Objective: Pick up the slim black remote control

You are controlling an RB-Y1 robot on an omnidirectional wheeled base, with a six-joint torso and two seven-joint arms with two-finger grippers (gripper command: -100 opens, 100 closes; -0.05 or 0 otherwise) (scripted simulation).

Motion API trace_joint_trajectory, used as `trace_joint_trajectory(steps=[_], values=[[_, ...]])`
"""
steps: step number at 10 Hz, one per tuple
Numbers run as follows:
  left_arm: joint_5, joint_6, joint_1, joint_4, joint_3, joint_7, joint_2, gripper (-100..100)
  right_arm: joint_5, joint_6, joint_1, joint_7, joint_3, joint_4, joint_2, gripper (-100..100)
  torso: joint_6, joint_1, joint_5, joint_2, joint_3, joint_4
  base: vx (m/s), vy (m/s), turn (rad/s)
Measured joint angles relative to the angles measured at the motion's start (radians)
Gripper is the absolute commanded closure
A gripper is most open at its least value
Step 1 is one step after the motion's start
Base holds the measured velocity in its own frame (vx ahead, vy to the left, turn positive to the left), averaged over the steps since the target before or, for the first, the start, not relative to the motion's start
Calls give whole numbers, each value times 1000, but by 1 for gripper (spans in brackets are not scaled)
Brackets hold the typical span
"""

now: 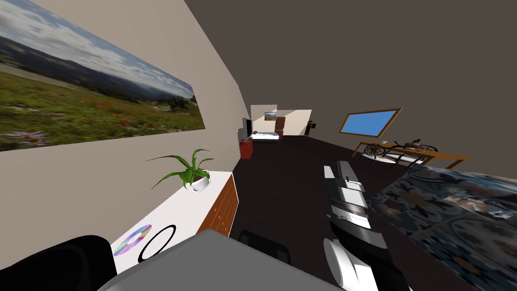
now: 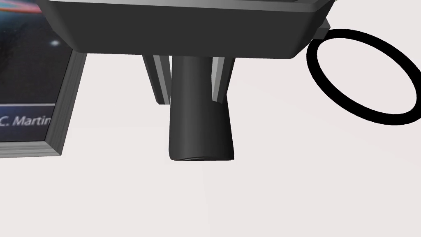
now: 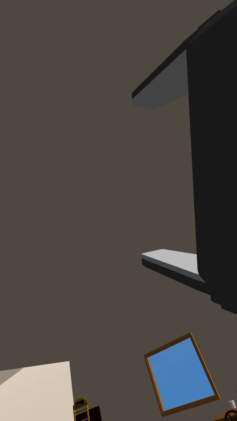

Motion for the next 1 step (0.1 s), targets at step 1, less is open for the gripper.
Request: trace_joint_trajectory(steps=[1], values=[[0, -1, 0, 0, 0, 2, 2, 0, 0, 0, 0, 0, 0, 0, 0, 0, 0, 1, 0, 0, 0, 0, 0, 0, 0]])
